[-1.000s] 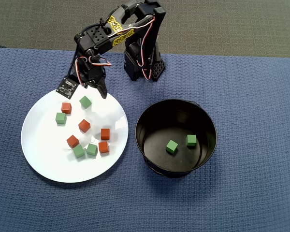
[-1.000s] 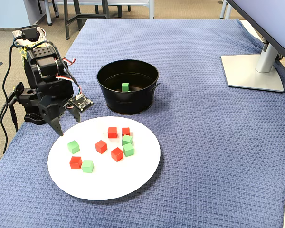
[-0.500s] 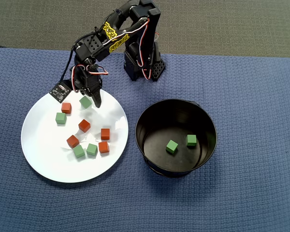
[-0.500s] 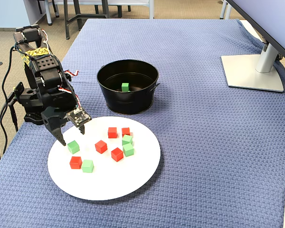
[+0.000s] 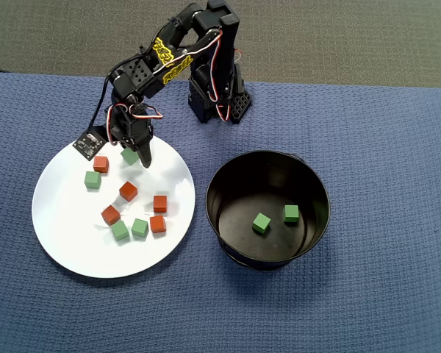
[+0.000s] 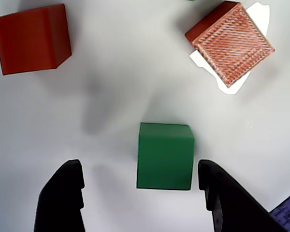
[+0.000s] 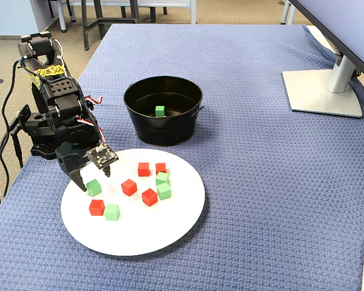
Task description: Pick up the green cubes from the white plate and place them in the black recipient
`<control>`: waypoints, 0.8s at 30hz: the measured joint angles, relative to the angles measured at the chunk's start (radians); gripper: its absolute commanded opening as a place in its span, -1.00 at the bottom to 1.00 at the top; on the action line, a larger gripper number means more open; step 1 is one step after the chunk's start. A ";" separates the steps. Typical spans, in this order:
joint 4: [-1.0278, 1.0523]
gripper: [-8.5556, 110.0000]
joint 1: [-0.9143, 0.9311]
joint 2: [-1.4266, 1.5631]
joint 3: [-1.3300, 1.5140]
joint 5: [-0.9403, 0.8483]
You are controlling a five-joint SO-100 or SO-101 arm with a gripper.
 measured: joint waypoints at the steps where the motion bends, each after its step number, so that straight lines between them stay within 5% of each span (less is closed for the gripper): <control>1: -0.002 -0.48 0.000 -0.005 0.000 0.003; 7: -0.021 -0.52 0.000 -0.018 0.000 0.008; 15: -0.060 -0.86 0.000 -0.025 0.005 0.034; 24: -0.103 -0.86 -0.002 -0.025 0.029 0.067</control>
